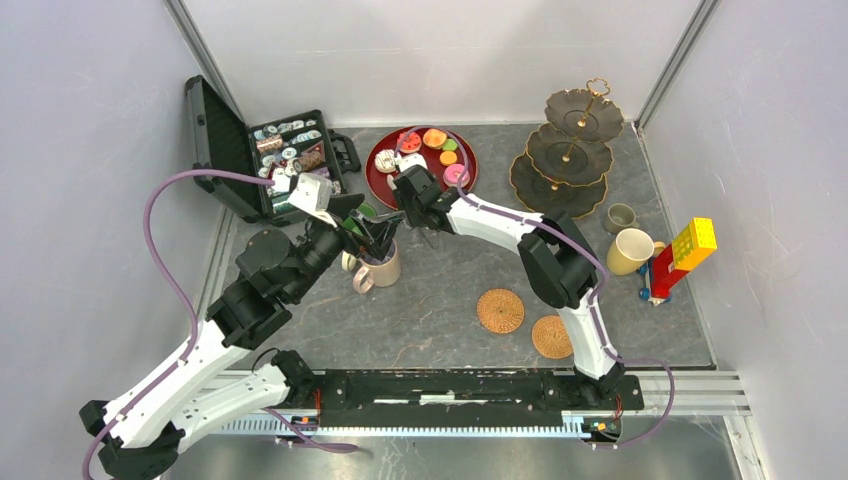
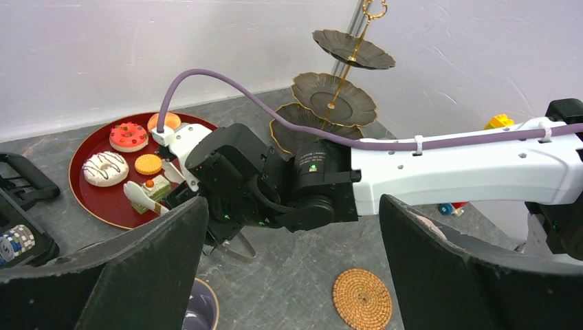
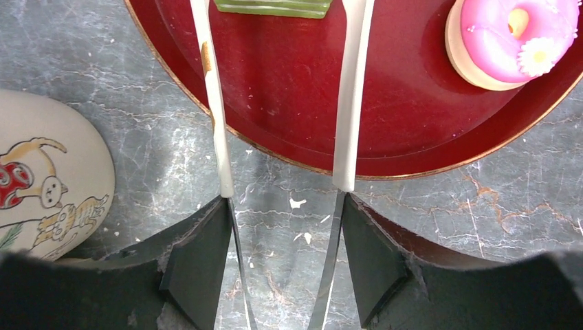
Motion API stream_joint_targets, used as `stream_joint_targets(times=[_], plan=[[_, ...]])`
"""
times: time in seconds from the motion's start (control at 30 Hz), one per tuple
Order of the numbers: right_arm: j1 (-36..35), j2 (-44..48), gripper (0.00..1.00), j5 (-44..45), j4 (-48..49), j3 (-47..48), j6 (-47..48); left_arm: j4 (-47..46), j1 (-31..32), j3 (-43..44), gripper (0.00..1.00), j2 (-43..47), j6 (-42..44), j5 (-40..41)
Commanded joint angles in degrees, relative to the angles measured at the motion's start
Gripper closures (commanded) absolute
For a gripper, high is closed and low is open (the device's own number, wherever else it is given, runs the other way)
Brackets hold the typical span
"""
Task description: Serve the afternoon tea
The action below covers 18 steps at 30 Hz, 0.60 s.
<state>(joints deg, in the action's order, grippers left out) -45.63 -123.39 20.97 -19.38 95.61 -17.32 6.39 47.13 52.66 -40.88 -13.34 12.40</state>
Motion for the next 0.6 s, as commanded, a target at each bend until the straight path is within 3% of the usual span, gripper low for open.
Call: stream_joint_targets(times=[0.0, 0.3, 0.57], plan=[[-0.08, -1.55, 0.35, 3.60, -1.55, 4.35, -0.69, -1.13, 0.41, 1.83, 0.00, -0.06, 3.67, 0.02], [1.60, 0.40, 0.39, 4.52, -1.33, 1.57, -0.06, -1.14, 0.41, 1.75, 0.00, -0.62, 3.59, -0.16], [2.82, 6.28, 0.40, 4.94, -0.85, -3.36, 7.48, -1.16, 0.41, 1.78, 0.00, -0.92, 3.50, -0.27]])
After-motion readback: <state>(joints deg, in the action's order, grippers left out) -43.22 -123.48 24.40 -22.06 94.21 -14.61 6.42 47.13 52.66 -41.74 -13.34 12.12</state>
